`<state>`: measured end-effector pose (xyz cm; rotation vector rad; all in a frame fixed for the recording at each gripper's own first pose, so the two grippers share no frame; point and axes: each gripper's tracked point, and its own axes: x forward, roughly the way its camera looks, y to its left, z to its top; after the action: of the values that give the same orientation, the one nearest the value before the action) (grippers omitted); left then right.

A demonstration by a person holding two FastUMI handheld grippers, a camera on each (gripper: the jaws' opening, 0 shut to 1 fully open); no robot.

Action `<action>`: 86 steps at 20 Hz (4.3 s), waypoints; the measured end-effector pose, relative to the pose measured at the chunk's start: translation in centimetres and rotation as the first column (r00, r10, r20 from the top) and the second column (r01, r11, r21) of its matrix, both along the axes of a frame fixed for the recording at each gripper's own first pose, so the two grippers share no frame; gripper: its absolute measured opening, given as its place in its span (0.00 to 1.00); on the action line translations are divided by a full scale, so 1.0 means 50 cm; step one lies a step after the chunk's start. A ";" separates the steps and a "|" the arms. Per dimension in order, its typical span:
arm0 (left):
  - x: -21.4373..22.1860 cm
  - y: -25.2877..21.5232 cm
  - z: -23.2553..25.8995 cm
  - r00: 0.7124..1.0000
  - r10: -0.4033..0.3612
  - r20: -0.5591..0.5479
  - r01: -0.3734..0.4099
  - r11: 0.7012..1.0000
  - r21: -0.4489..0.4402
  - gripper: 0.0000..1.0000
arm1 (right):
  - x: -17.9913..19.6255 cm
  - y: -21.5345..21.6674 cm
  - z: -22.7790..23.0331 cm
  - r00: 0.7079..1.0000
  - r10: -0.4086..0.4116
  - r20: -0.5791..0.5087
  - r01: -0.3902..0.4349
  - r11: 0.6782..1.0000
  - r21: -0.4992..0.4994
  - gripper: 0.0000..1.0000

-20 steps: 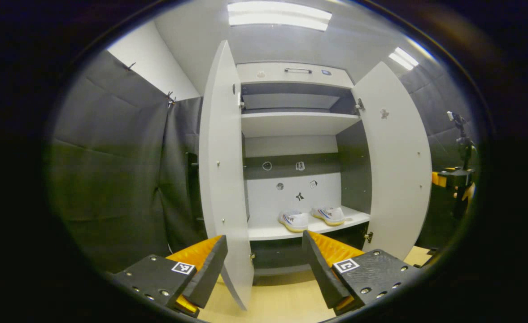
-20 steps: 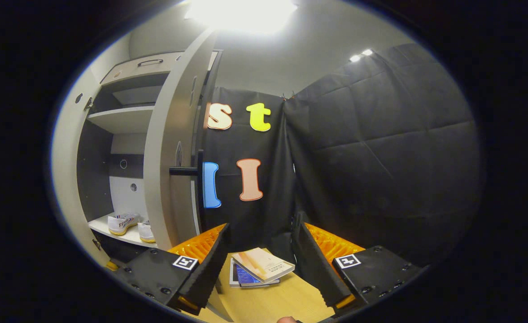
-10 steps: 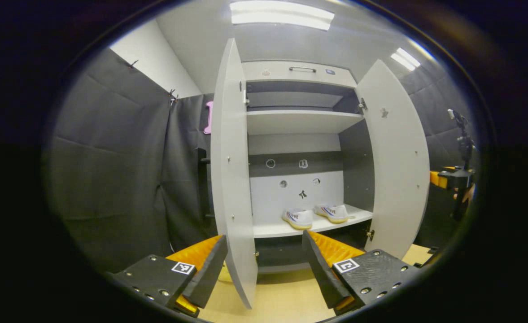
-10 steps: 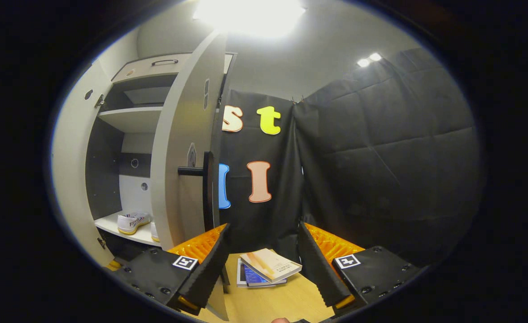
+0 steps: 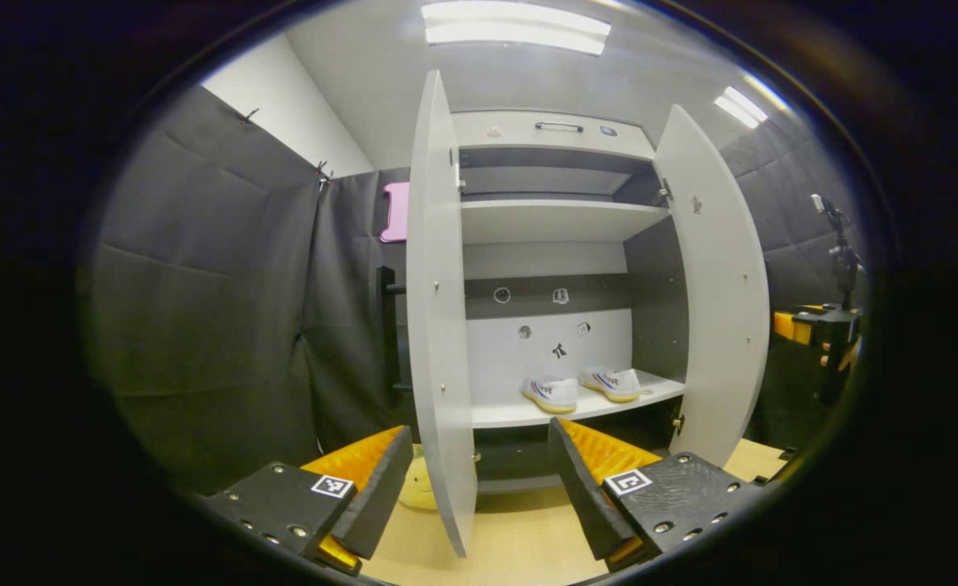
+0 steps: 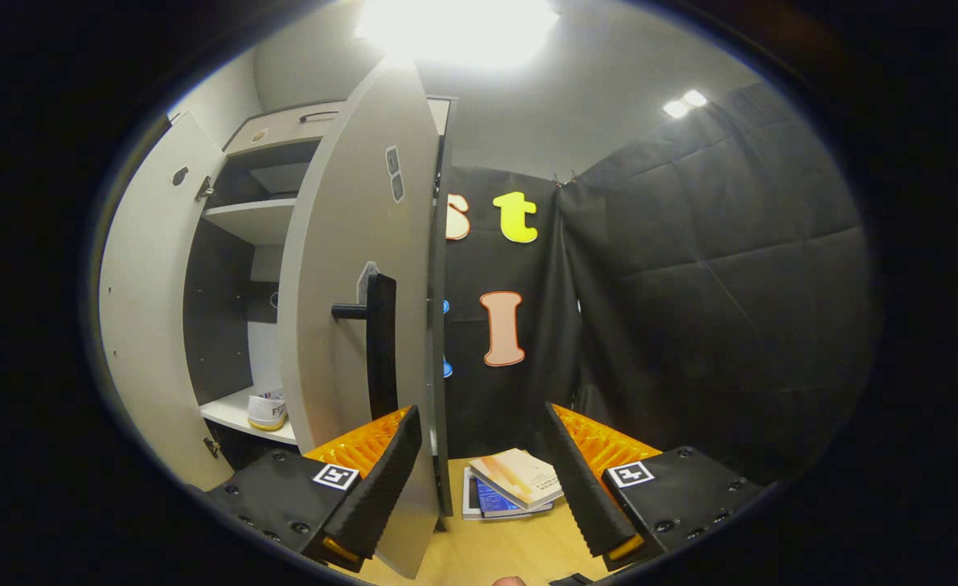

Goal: Grab one shoe with the right hand and put it into the shoe cabinet, grab the other shoe with the left hand and put it into the shoe cabinet; then close the right door with the right hand and the left door with the left hand.

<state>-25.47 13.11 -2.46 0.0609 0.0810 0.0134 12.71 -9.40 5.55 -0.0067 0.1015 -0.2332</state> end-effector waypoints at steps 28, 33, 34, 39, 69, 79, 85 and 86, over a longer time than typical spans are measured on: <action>0.022 0.291 0.049 0.935 0.352 0.038 -0.354 0.933 0.064 0.96 | 0.060 0.107 -0.042 0.991 0.131 -0.038 -0.129 0.991 0.047 0.96; 0.082 0.334 0.050 0.923 0.383 0.036 -0.384 0.922 0.042 0.96 | 0.044 0.067 -0.070 0.992 0.104 -0.076 -0.100 0.994 0.049 0.93; 0.093 0.337 0.045 0.924 0.381 0.034 -0.382 0.923 0.040 0.96 | 0.041 0.062 -0.074 0.992 0.100 -0.081 -0.097 0.994 0.049 0.96; 0.136 0.326 0.029 0.929 0.370 0.015 -0.370 0.928 0.043 0.96 | 0.036 0.035 -0.090 0.992 0.083 -0.097 -0.079 0.996 0.046 0.96; 0.191 0.043 0.031 0.992 0.125 0.022 -0.125 0.992 0.000 0.94 | 0.021 -0.012 -0.139 0.986 0.092 -0.137 -0.084 0.995 0.061 0.96; 0.235 -0.044 0.006 0.999 0.035 0.004 -0.035 0.999 -0.015 0.94 | 0.014 -0.020 -0.135 0.987 0.094 -0.132 -0.085 0.994 0.065 0.93; 0.218 -0.038 0.026 1.000 0.022 -0.005 -0.022 1.000 -0.002 0.94 | -0.006 0.014 -0.102 0.988 0.122 -0.098 -0.115 0.991 0.074 0.96; 0.214 -0.032 0.034 1.000 0.022 -0.004 -0.022 1.000 0.002 0.94 | -0.013 0.021 -0.091 0.988 0.127 -0.089 -0.121 0.990 0.072 0.96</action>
<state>-14.76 11.48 -0.77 0.0620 0.0854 0.0357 12.07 -8.37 1.00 0.0424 0.2018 -0.1047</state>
